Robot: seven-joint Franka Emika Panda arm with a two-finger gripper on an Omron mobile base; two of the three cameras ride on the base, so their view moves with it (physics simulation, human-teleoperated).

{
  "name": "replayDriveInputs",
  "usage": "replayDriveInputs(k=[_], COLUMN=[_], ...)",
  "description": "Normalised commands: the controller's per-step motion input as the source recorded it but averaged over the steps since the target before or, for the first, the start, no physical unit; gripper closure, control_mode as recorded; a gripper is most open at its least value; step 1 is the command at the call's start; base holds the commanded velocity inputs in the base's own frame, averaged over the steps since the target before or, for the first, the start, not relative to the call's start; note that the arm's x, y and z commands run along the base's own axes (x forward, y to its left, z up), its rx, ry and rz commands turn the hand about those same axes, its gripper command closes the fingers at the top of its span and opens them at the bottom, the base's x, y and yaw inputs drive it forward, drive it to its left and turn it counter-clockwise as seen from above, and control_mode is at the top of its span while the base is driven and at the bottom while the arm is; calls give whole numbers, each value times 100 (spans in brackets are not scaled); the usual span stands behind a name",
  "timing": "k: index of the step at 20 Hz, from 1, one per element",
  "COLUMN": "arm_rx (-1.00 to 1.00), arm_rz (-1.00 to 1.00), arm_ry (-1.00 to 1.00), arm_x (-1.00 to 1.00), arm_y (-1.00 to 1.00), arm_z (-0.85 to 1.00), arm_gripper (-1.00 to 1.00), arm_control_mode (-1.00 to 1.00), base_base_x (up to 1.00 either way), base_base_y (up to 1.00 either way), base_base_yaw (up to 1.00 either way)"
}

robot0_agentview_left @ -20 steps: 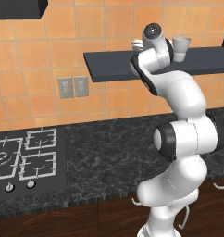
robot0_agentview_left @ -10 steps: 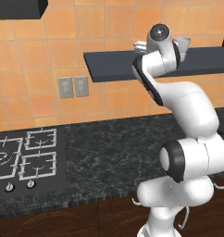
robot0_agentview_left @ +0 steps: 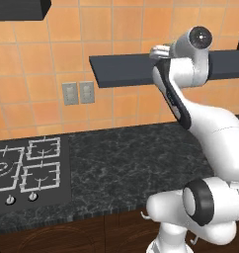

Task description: Gather all objects into one cabinet and sort the glasses and bowls to opposite sides.

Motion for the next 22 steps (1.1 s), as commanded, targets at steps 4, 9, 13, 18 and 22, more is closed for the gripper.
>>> replayDriveInputs(k=[4, 9, 13, 18, 22], arm_rx=[1, -5, -7, -7, -13], arm_rz=[20, 7, 13, 12, 1], arm_ry=[0, 0, 8, 3, 1], arm_x=[-62, -100, -97, -88, -66], arm_y=[3, 0, 8, 19, 36], arm_z=[46, 10, -12, -36, -51], arm_gripper=[100, 100, 100, 100, 100], arm_control_mode=[-100, -100, -100, -100, -100], base_base_x=[0, 0, 0, 0, 0], base_base_y=[0, 0, 0, 0, 0], base_base_yaw=[0, 0, 0, 0, 0])
